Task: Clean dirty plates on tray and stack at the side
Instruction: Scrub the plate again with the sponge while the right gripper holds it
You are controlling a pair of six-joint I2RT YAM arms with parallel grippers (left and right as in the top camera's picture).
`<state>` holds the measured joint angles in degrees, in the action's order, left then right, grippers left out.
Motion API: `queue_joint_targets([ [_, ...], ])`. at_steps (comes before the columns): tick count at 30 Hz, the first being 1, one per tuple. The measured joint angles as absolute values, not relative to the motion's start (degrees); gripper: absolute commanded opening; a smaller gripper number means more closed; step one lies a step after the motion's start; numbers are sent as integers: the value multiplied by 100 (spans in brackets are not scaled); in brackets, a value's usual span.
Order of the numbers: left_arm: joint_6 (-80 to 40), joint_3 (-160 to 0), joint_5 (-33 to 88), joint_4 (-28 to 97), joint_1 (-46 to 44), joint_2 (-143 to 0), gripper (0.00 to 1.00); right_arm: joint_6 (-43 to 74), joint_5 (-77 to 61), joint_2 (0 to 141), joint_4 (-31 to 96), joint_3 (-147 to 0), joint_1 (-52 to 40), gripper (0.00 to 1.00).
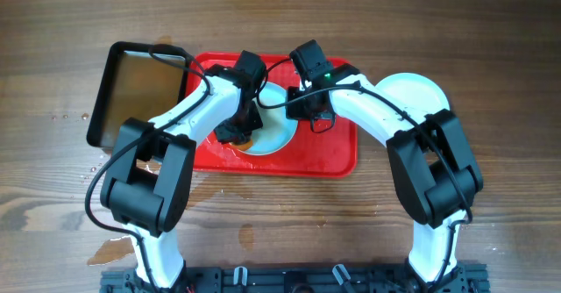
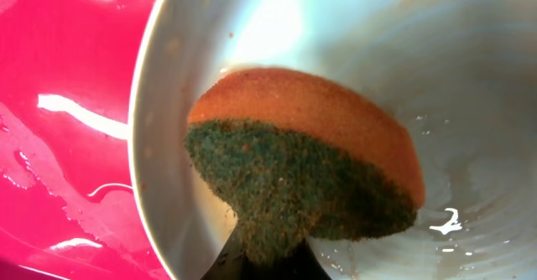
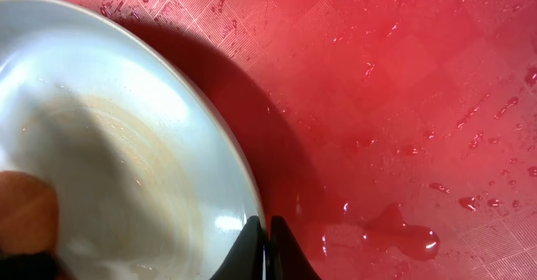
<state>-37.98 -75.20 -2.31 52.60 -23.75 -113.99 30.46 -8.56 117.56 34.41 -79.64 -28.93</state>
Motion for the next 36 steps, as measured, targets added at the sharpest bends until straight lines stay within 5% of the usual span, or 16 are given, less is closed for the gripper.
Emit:
queue_joint_targets([
  [8, -4084, -6947, -384, 4364, -2532, -11096, 4, 3044, -836, 11756, 3433, -7964, -2838, 5],
  [27, -5325, -5771, -3168, 1656, -2939, -10989, 4, 2910, -2681, 12156, 3288, -7975, -2274, 4],
  [30, -5002, -5802, -2919, 1927, -2912, -10934, 4, 2906, -2703, 12160, 3288, -7975, -2272, 4],
  [36, -3758, -5848, -567, 3170, -2681, -10438, 4, 2886, -2703, 12160, 3286, -7975, -2272, 4],
])
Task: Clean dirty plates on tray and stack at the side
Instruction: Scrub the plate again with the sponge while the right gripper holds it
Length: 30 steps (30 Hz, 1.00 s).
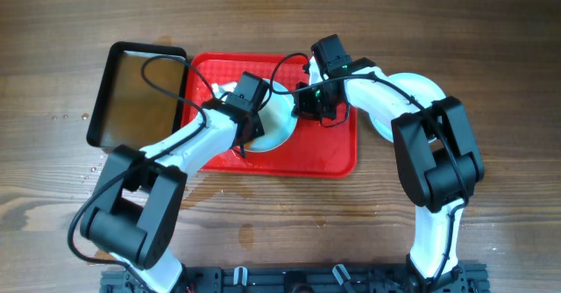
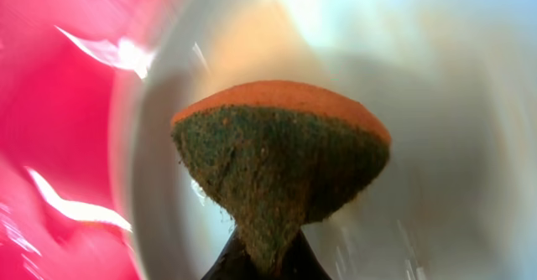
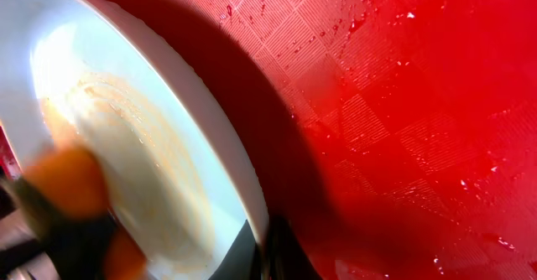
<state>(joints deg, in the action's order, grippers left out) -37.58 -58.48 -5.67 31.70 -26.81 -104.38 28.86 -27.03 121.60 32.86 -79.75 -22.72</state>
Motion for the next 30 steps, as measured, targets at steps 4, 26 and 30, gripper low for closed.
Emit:
queue_joint_targets([
  [4, -2943, -5852, 622, 3387, -2456, -10403, 4, 2886, -2705, 12160, 3286, -7975, -2272, 4],
  [26, -4978, -5151, -3015, 869, -2611, -10573, 4, 2956, -2871, 12195, 3218, -7975, -2346, 4],
  [30, -4515, -5264, -3013, 1026, -2604, -10525, 4, 2958, -2871, 12195, 3234, -7975, -2342, 4],
])
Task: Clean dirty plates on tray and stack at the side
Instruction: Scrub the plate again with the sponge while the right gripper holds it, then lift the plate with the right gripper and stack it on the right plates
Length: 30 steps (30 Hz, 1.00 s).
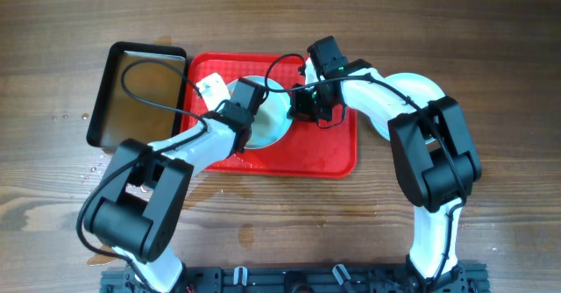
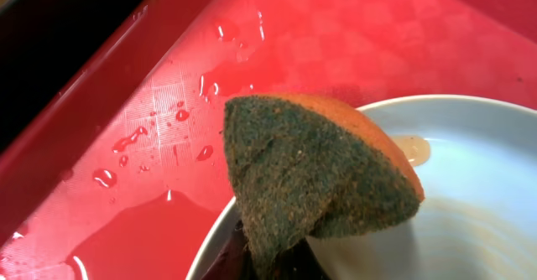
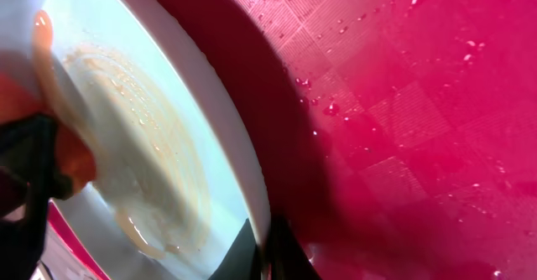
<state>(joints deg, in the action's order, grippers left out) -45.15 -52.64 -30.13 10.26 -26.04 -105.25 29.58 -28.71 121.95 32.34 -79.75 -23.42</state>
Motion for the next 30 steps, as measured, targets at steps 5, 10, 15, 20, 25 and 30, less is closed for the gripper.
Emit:
queue_joint_targets([
  [5, -4355, -5349, -3199, 1087, -2554, -9391, 4, 2956, -2869, 12195, 3269, -7975, -2294, 4],
  [10, -4322, -5548, -3452, 1559, -2473, -7585, 4, 2941, -2867, 12195, 3262, -7975, -2268, 4],
  [15, -4322, -5568, -3479, 2696, -2462, -7255, 4, 2864, -2873, 12195, 3245, -7975, -2268, 4],
  [20, -4534, -5557, -2934, 3229, -2067, -7341, 4, 2814, -2351, 12005, 3476, -7968, -2268, 4],
  [25, -4615, -5557, -1553, 3282, -1157, -7697, 4, 2609, -567, 10652, 3859, -7950, -2359, 4],
  [30, -4622, -5557, -506, 3291, -735, -8099, 4, 2427, 1999, 9452, 4147, -7953, -3065, 4],
])
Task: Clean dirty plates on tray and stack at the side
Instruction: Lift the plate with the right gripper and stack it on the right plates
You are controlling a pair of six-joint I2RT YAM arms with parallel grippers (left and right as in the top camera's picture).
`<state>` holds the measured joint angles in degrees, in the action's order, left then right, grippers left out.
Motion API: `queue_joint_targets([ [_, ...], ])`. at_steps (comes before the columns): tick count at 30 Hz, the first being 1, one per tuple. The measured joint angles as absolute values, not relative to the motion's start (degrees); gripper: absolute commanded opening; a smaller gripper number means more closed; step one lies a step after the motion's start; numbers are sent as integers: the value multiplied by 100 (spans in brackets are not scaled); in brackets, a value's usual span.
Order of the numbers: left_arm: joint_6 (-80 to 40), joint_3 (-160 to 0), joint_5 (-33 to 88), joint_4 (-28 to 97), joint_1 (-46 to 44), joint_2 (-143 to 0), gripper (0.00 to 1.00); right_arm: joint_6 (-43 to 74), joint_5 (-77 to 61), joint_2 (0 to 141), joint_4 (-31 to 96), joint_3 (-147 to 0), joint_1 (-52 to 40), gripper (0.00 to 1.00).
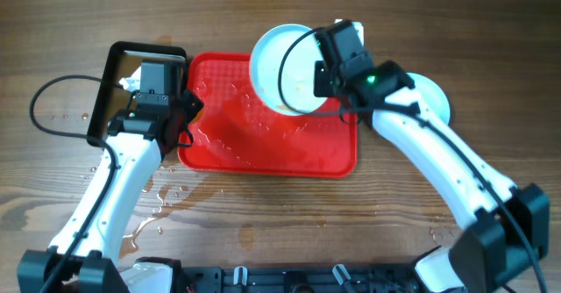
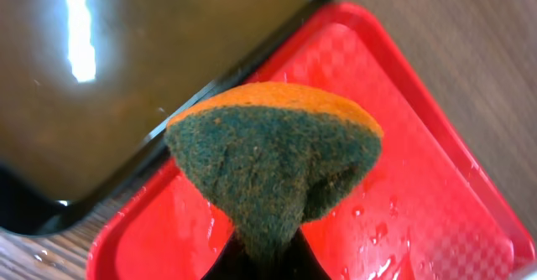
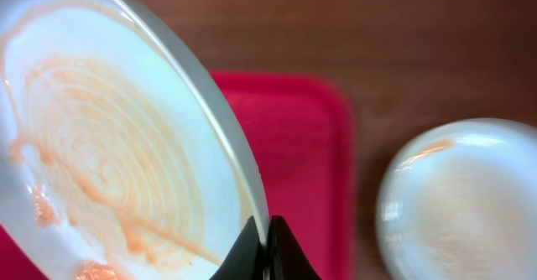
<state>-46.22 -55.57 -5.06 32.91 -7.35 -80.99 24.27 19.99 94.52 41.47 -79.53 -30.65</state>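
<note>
My right gripper is shut on the rim of a white plate, holding it lifted above the red tray's far right part; orange smears still streak the plate. A second white plate lies on the table right of the tray, seen also in the right wrist view as the plate. My left gripper is shut on an orange and green sponge, held over the tray's left edge. The left gripper sits between tray and black pan.
A black rectangular pan lies left of the tray, its dark wet bottom showing in the left wrist view. Water drops and small puddles spot the wooden table at the lower left.
The right gripper has raised the plate off the tray, toward the far right. The left gripper with the sponge has left the plate and now sits over the tray's left edge.
At first the sponge pressed into the plate on the tray while the right gripper pinched the plate's rim. Then the plate stood tilted with the sponge still on it. Then the sponge was at the plate's edge. Now the plate hangs lifted and the sponge is withdrawn left.
</note>
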Motion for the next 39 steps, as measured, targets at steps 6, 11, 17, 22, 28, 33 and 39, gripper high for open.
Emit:
queue_joint_targets([
  [6, -4622, -5557, -158, 3284, -731, -8259, 4, 2196, 4259, 9351, 4198, -7953, -4014, 4],
  [11, -4622, -5557, -132, 3216, -731, -8259, 4, 2069, 5830, 9354, 4141, -7953, -4539, 4],
  [17, -4622, -5557, -95, 3214, -731, -8259, 4, 1391, 7244, 9351, 3387, -7948, -4904, 4],
  [22, -4624, -5557, -91, 3218, -731, -8259, 4, 303, 7767, 9351, 2316, -7942, -5085, 4],
  [28, -4622, -5557, -91, 3216, -731, -8259, 4, 78, 7806, 9351, 2414, -7946, -5085, 4],
  [33, -4622, -5557, -91, 3214, -731, -8261, 4, 1323, 6353, 9341, 4182, -7961, -4617, 4],
  [39, -4622, -5555, -95, 3214, -731, -8261, 4, 2423, 3361, 9192, 5009, -7961, -2620, 4],
])
